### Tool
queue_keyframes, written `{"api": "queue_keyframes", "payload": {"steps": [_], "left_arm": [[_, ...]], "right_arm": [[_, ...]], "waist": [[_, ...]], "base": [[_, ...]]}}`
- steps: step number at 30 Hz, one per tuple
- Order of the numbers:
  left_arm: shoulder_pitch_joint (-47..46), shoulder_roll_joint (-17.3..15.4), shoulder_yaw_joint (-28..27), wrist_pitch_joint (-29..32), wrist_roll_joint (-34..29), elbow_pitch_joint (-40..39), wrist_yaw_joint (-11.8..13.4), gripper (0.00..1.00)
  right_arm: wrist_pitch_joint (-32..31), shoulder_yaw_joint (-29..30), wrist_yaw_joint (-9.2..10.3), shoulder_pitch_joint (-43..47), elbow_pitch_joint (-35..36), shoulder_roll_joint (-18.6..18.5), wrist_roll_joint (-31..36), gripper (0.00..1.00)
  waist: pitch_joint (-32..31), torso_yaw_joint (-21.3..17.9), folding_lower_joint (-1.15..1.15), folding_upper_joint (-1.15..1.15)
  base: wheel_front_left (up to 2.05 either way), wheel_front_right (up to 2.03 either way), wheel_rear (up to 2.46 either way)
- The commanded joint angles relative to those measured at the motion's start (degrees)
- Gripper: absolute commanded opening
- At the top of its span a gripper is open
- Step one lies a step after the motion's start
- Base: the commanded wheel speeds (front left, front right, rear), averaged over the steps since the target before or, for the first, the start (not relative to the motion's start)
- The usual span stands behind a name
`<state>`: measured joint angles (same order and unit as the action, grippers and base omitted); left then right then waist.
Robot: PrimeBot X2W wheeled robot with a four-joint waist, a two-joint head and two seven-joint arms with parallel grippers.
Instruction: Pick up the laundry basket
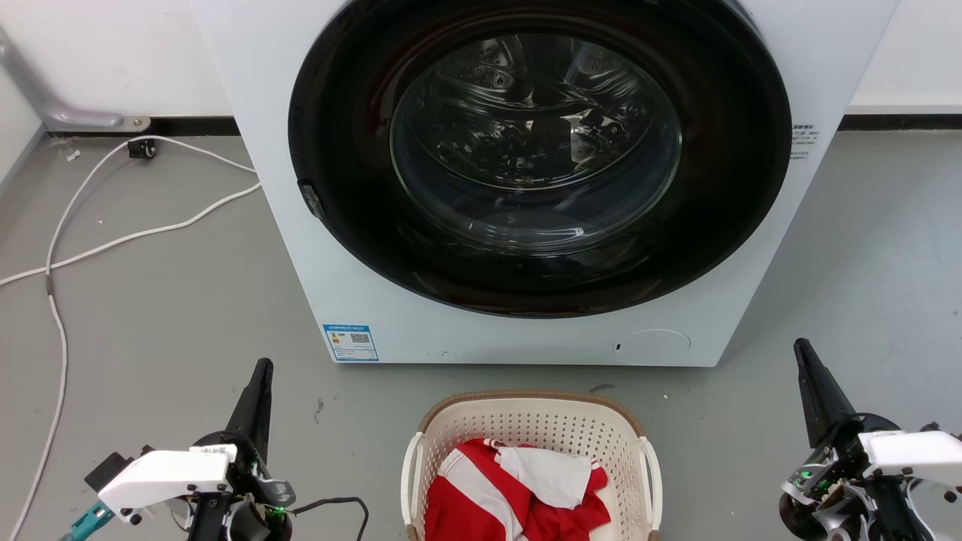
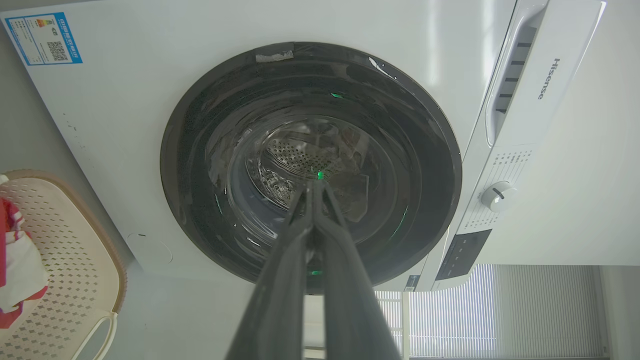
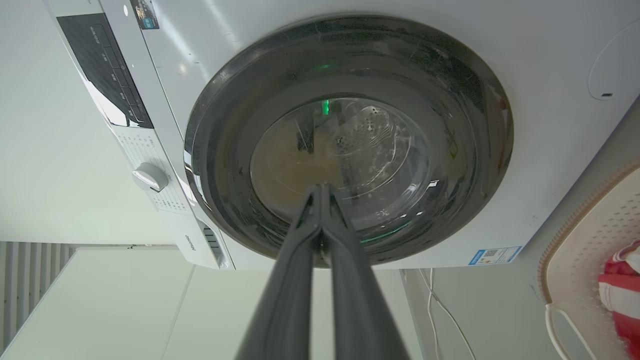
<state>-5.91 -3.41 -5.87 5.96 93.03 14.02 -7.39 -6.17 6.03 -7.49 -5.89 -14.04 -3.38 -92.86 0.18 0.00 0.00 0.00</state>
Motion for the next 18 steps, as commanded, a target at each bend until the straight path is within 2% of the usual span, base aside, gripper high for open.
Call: {"api": "queue_keyframes", "payload": {"steps": [1, 18], "left_arm": [[-0.6, 0.1, -0.2, 0.3, -0.2, 0.1, -0.2, 0.0], [-0.6, 0.2, -0.3, 0.3, -0.3, 0.1, -0.2, 0.0]], "right_arm": [[-0.2, 0.1, 0.0, -0.6, -0.1, 0.2, 0.1, 0.0], [-0.2, 0.2, 0.0, -0.6, -0.1, 0.3, 0.3, 0.0]], "waist": [[0.0, 0.0, 0.0, 0.0], [0.0, 0.0, 0.0, 0.0]], "base": [[0.0, 0.0, 0.0], [0.0, 0.0, 0.0]]}}
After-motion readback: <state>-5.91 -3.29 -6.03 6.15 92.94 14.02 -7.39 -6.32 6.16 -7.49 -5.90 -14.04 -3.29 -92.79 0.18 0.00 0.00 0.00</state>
